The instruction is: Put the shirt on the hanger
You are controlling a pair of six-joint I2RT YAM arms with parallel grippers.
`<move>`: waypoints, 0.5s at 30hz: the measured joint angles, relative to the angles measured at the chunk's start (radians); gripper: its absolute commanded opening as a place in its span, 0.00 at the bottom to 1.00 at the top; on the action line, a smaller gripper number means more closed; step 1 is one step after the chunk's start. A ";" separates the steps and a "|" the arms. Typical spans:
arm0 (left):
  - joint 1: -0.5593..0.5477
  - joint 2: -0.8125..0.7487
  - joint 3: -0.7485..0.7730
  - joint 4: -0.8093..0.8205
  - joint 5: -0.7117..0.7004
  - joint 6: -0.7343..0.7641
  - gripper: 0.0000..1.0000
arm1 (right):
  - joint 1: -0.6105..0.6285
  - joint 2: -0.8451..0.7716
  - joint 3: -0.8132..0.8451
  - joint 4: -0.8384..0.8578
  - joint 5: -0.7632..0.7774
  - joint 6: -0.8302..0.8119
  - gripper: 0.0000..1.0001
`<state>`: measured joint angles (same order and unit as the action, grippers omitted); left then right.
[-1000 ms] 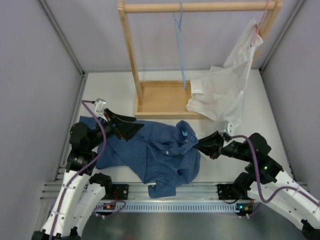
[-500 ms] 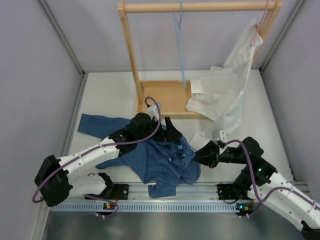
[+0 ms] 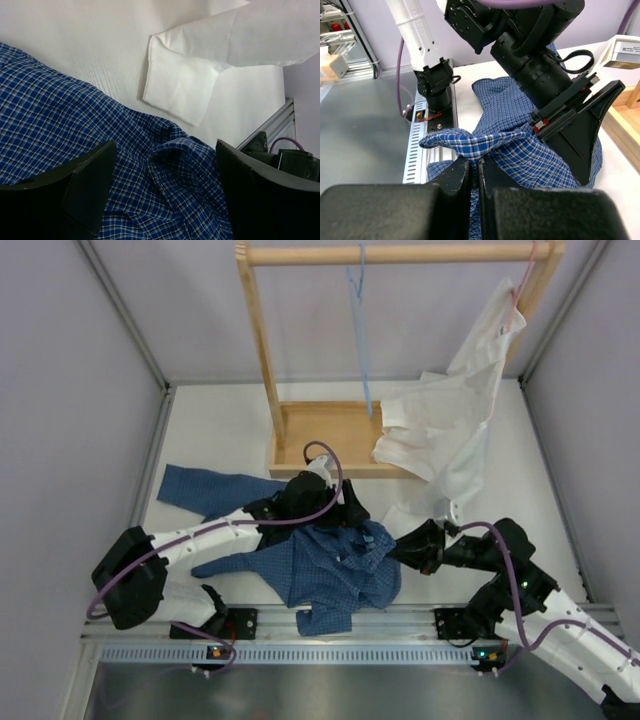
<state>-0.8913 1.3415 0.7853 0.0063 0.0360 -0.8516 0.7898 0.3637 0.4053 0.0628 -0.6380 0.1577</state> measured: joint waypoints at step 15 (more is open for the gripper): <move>-0.006 -0.349 -0.151 0.010 -0.317 -0.166 0.96 | 0.000 -0.004 0.000 -0.004 0.106 -0.011 0.00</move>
<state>-0.8974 0.9920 0.6346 0.0162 -0.2810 -1.0180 0.7898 0.3599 0.4053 0.0589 -0.5320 0.1471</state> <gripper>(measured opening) 0.971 0.014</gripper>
